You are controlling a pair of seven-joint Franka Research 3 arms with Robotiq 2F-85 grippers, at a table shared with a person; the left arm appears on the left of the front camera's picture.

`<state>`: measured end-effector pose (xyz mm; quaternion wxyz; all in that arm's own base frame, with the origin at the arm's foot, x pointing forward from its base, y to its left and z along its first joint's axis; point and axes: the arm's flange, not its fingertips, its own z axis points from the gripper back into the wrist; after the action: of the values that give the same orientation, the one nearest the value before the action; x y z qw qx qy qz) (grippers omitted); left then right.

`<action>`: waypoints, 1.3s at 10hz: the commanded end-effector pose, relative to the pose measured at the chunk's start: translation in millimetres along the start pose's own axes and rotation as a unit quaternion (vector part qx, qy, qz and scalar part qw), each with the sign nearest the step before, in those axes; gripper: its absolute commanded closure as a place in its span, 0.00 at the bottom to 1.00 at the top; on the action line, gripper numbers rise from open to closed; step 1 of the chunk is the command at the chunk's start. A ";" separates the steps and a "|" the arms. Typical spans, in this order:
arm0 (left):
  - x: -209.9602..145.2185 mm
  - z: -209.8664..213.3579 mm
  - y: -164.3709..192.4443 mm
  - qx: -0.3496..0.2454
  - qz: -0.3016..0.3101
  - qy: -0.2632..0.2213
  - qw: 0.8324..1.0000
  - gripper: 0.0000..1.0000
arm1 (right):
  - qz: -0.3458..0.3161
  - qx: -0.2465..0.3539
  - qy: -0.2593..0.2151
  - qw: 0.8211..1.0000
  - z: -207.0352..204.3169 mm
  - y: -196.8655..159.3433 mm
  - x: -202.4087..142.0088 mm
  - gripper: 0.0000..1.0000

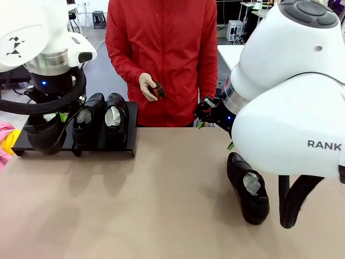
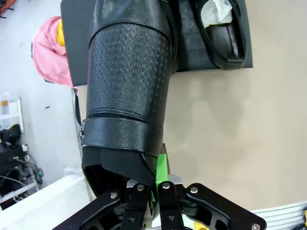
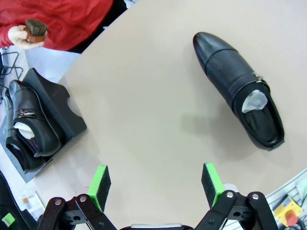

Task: Organize the shoes by placing them on the stand.
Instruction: Place the Shoe from the middle of the table onto the Shoes Stand.

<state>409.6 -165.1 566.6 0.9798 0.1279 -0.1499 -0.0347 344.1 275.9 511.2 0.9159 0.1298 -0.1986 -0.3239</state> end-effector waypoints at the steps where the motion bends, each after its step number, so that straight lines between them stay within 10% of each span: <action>1: 11.3 -0.8 10.5 0.018 0.039 -0.033 0.999 1.00 | 0.009 0.003 0.006 1.000 0.5 2.1 2.7 0.00; 8: 108.0 -96.4 122.9 0.053 0.036 -0.066 0.996 1.00 | 0.009 0.003 0.006 1.000 0.5 2.1 2.7 0.00; 13: 117.0 -169.7 135.2 0.068 0.036 -0.061 0.995 1.00 | 0.009 0.003 0.006 1.000 0.5 2.1 2.7 0.00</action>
<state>577.4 -7.2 478.3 0.9642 0.1813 -0.1936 0.0026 344.2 276.0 511.5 0.9159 0.1300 -0.1987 -0.3237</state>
